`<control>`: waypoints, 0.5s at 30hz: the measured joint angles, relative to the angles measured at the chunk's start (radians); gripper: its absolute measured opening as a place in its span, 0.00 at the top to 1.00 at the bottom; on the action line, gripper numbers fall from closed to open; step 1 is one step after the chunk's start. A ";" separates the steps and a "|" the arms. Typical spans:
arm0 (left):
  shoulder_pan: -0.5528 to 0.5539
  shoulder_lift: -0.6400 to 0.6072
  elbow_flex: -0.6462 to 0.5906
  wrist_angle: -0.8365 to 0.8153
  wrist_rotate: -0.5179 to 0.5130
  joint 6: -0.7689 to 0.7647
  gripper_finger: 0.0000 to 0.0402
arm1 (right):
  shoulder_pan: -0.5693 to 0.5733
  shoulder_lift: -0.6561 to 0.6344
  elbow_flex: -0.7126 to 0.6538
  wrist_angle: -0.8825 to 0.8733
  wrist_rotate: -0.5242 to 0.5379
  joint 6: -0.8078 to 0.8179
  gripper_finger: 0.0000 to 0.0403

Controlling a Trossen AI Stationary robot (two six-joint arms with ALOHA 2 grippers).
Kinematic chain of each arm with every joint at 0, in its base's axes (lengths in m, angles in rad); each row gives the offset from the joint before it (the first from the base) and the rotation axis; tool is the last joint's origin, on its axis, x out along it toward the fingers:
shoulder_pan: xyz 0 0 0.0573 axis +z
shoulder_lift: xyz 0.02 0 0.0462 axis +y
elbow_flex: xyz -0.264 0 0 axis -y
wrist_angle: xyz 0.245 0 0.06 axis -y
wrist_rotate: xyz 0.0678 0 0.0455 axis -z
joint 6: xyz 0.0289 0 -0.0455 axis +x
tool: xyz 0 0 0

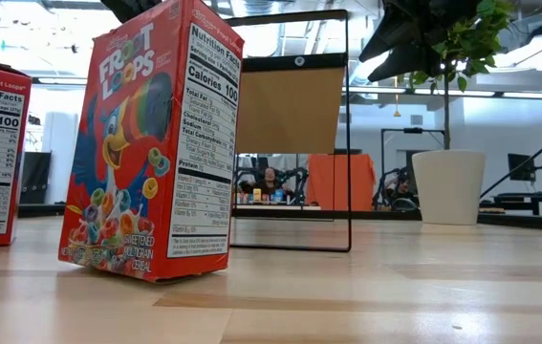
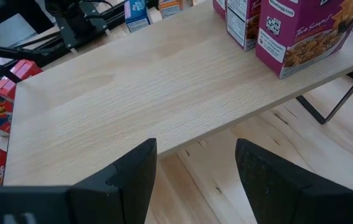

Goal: Stack cereal on shelf
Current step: Put the right orange cereal box on the shelf

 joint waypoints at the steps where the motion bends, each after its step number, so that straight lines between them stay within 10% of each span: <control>1: 0.000 0.001 0.000 -0.005 0.005 -0.001 0.33 | 0.000 0.000 0.000 0.000 0.000 0.000 0.39; 15: 0.000 0.004 0.014 -0.033 -0.046 -0.069 0.56 | 0.000 0.000 0.000 0.000 0.023 -0.002 0.39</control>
